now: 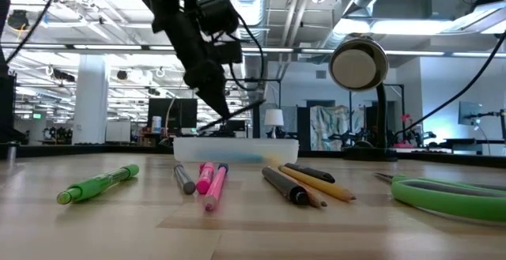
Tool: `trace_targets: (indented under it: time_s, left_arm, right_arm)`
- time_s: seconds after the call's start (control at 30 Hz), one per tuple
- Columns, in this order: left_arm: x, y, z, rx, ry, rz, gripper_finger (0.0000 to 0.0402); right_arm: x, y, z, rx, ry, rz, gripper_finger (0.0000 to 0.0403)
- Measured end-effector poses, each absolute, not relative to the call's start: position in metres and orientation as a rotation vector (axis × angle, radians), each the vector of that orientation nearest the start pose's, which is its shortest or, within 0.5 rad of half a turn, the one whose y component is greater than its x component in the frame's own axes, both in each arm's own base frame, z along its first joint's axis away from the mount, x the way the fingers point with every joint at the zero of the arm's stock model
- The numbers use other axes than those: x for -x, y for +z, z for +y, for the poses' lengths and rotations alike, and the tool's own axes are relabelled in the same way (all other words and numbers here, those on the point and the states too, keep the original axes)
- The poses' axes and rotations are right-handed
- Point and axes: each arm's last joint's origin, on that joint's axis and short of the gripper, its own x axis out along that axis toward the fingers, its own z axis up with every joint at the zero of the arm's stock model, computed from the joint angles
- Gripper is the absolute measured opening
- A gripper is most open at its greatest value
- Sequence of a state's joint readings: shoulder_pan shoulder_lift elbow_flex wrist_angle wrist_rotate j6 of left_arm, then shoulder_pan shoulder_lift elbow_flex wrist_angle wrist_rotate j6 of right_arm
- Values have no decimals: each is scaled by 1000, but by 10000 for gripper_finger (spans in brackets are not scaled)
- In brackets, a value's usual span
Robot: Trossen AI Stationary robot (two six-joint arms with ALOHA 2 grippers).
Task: Pick & place school supplies into a supply box
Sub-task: Put the left black pen into the supply box, then put the green scissors into the supply box
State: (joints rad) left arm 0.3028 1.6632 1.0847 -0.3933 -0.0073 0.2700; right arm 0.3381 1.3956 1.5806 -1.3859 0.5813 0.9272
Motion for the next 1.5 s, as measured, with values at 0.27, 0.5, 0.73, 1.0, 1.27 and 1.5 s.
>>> trace_targets:
  time_s: [0.27, 0.5, 0.73, 1.0, 1.27, 1.5]
  left_arm:
    - [-328, 186, 106, -92, 155, 1024, 46]
    - [-330, 182, 106, -85, 143, 1032, 117]
    - [-336, 199, 106, -59, 97, 1025, 177]
    - [-338, 255, 94, -40, -56, 968, 177]
    - [-291, 298, 76, -35, -110, 867, 173]
    - [-242, 324, 60, -10, -74, 760, 173]
  right_arm:
    - [-229, 382, 64, -302, -664, 862, 121]
    - [-229, 381, 65, -354, -672, 858, 121]
    - [-238, 371, 76, -434, -684, 899, 121]
    - [-272, 324, 113, -482, -682, 1116, 121]
    - [-286, 296, 153, -709, -735, 1119, 121]
    - [-314, 260, 199, -946, -605, 1176, 121]
